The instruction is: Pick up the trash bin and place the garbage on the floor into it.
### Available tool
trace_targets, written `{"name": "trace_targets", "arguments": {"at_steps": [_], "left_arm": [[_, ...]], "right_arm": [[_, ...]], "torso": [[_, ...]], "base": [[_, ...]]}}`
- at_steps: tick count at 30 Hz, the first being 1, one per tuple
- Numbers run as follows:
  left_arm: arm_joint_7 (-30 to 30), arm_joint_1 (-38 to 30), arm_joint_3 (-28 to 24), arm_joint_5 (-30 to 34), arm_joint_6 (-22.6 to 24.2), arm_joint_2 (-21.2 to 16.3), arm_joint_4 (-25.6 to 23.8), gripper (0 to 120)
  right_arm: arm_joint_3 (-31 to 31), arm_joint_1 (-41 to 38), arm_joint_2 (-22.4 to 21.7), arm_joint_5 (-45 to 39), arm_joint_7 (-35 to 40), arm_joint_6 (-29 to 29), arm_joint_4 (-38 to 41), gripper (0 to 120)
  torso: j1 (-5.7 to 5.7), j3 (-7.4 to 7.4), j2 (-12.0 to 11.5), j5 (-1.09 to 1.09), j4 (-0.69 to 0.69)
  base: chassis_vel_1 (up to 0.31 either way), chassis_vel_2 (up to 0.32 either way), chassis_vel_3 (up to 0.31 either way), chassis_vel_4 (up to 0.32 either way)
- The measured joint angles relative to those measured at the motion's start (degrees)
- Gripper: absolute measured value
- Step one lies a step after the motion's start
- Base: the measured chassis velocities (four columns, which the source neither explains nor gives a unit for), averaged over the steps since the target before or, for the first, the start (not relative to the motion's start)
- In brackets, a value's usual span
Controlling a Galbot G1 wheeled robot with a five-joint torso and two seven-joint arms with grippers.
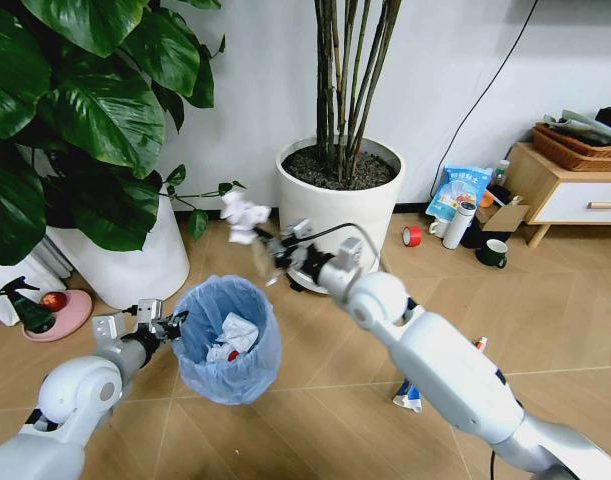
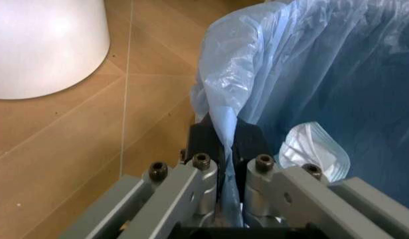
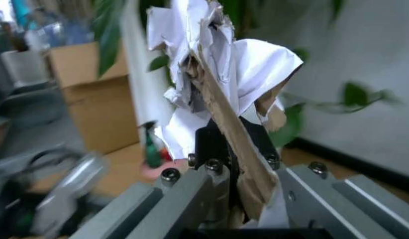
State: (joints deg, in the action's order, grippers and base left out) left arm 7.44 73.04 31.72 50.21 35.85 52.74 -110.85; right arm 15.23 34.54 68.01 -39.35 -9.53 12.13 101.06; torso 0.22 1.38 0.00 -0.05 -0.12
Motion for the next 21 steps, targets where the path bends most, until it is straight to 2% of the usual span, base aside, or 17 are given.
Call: {"name": "trace_targets", "arguments": {"at_steps": [3,6,8,10,13,14,17,18,21], "left_arm": [[0.01,-0.42,0.0,0.31,0.05,-0.21,0.21,0],[0.01,-0.75,0.01,0.41,0.05,-0.25,0.4,0],[0.01,-0.8,0.0,0.41,0.05,-0.15,0.41,0],[0.0,-0.8,0.01,0.41,0.05,-0.14,0.41,0],[-0.04,-0.89,0.03,0.4,0.01,-0.14,0.41,0],[-0.04,-0.89,0.03,0.4,0.01,-0.14,0.41,0],[-0.06,-1.16,0.03,0.38,-0.04,-0.1,0.47,0],[-0.06,-1.16,0.03,0.38,-0.04,-0.1,0.47,0],[-0.12,-1.25,0.04,0.33,-0.08,0.0,0.53,0]], "right_arm": [[2.19,0.67,0.01,0.25,0.02,0.11,0.22,0],[4.61,1.93,-0.11,2.8,0.29,0.31,-0.63,5],[5.06,2.61,0.11,4.51,0.3,-0.05,-1.57,15],[5.17,2.81,0.16,4.94,0.32,-0.18,-1.93,18],[5.43,2.98,0.12,5.89,0.33,-0.55,-2.68,33],[5.43,2.98,0.12,5.89,0.33,-0.55,-2.68,33],[5.56,3.14,0.13,6.17,0.33,-0.83,-3.06,46],[5.56,3.14,0.13,6.17,0.33,-0.83,-3.06,46],[5.38,3.45,0.14,6.27,0.35,-1.03,-3.21,63]], "torso": [[0.0,0.0,0.0,0.0,-0.01],[0.0,0.0,0.0,0.0,-0.01],[0.0,0.0,0.0,0.0,-0.01],[0.0,0.0,0.0,0.0,-0.01],[0.0,0.0,0.0,0.0,-0.01],[0.0,0.0,0.0,0.0,-0.01],[0.0,0.0,0.0,0.0,-0.01],[0.0,0.0,0.0,0.0,-0.01],[0.0,0.0,0.0,0.01,-0.01]], "base": [[0.0,0.0,0.0,0.0],[0.0,0.0,0.0,0.0],[0.0,0.0,0.0,0.0],[0.0,0.0,0.0,0.0],[0.0,0.0,0.0,0.0],[0.0,0.0,0.0,0.0],[0.0,0.0,0.0,0.0],[0.0,0.0,0.0,0.0],[0.0,0.0,0.0,0.0]]}}
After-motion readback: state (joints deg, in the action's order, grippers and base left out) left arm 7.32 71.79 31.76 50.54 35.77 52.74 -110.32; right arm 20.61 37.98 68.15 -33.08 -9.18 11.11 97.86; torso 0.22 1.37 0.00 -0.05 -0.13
